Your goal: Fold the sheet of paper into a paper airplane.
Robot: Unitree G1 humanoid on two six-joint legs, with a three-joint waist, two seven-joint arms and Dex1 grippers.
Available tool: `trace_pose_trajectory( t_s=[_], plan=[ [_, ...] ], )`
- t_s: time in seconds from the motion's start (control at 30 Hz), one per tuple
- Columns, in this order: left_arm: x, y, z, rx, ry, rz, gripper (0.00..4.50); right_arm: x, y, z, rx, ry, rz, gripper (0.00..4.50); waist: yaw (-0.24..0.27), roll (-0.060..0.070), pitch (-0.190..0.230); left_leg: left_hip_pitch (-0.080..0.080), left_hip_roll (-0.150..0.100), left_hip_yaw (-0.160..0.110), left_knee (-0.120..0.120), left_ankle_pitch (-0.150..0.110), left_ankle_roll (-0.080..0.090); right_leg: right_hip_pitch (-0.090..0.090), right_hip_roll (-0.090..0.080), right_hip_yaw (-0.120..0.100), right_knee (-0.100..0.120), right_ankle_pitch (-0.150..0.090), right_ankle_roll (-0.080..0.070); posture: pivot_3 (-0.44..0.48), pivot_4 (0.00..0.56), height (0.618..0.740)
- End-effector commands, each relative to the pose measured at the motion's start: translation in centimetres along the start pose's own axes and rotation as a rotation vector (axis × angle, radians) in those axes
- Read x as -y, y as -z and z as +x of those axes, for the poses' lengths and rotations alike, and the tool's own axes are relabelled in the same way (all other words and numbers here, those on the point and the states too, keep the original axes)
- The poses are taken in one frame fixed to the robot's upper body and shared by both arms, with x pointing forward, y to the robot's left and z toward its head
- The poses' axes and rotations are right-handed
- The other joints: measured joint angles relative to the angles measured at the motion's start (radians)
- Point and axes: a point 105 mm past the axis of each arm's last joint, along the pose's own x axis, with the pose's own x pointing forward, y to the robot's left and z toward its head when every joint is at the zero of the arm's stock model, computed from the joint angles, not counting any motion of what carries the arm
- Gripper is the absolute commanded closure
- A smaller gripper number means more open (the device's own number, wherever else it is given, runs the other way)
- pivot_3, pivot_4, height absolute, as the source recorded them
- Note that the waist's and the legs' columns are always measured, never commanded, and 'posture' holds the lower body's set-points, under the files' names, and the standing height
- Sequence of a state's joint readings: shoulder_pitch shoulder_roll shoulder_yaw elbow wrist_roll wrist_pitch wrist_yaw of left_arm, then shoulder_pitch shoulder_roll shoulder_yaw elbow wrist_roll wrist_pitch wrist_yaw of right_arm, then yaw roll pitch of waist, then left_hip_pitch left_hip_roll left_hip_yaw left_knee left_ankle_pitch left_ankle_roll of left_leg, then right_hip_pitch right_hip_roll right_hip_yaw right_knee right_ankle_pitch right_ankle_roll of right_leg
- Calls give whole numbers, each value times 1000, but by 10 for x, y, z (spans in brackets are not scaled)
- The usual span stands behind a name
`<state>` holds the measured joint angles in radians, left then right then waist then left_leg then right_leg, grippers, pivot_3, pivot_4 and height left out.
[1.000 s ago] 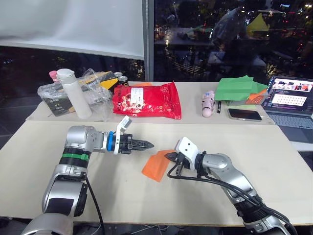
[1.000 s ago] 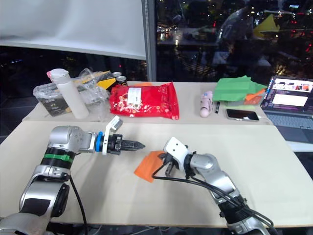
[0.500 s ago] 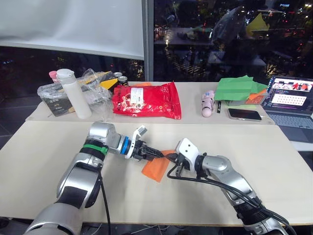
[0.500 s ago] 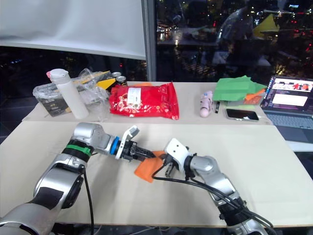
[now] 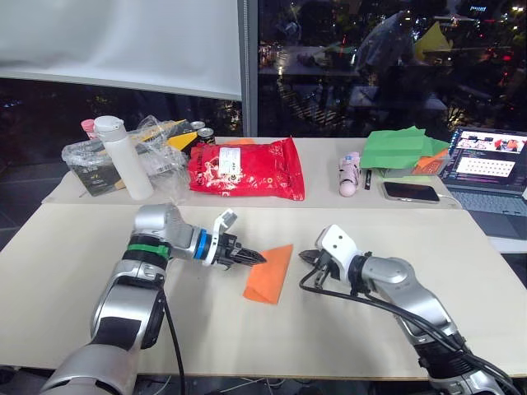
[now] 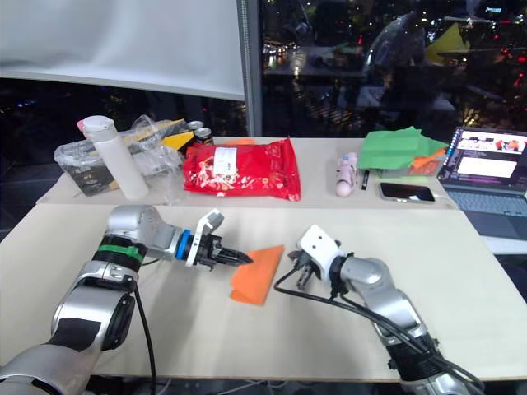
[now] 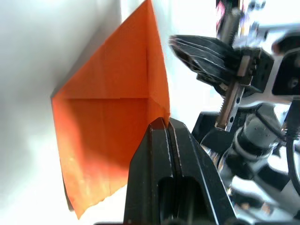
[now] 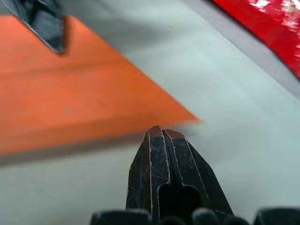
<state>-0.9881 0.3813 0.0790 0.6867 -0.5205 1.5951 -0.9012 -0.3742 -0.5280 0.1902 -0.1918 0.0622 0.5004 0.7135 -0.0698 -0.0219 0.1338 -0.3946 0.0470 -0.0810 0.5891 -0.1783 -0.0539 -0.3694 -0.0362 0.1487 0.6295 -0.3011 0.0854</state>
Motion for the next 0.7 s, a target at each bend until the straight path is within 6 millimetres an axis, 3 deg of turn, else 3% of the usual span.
trace_pose_trajectory(
  t_s=[0.03, 0.17, 0.33, 0.47, 0.67, 0.7],
  plan=[
    [1, -15, -13, 176, 13, -29, 4495, 14, -31, -9, 86, 32, -49, 4500, 0, 0, 0, 0, 0, 0, 0, 0, 0, 0, 0, 0, 0, 0, 0, 0, 150, 719],
    [-18, -8, -13, 330, -3, -123, 4495, 19, -39, -6, 101, 28, -59, 4500, 3, 0, 0, 2, 0, 0, 0, 0, 0, 2, -1, 0, 1, 1, 1, 0, 150, 719],
    [-28, 14, 15, 511, -44, -323, 4495, 18, -44, 1, 117, 8, -60, 4500, 29, -1, 0, 1, -3, 0, 1, 0, 0, 3, -5, 0, -1, 7, -2, 0, 150, 719],
    [-26, 25, 29, 566, -58, -478, 4495, 17, -46, 5, 125, -1, -58, 4500, 19, -3, 0, 3, -4, 0, 1, 0, 0, 3, -7, 0, -1, 8, 0, 0, 150, 719],
    [-20, 33, 34, 563, -66, -537, 4495, 12, -47, 7, 132, -9, -49, 4500, 30, -4, 1, 2, -6, 0, 1, 0, -2, 4, -8, 0, -3, 8, 0, 0, 150, 719],
    [-19, 34, 34, 556, -64, -534, 4240, 11, -48, 8, 134, -10, -47, 4500, 31, -4, 1, 2, -6, -1, 1, 0, -2, 5, -8, 0, -3, 8, 0, 0, 150, 719]
  ],
)
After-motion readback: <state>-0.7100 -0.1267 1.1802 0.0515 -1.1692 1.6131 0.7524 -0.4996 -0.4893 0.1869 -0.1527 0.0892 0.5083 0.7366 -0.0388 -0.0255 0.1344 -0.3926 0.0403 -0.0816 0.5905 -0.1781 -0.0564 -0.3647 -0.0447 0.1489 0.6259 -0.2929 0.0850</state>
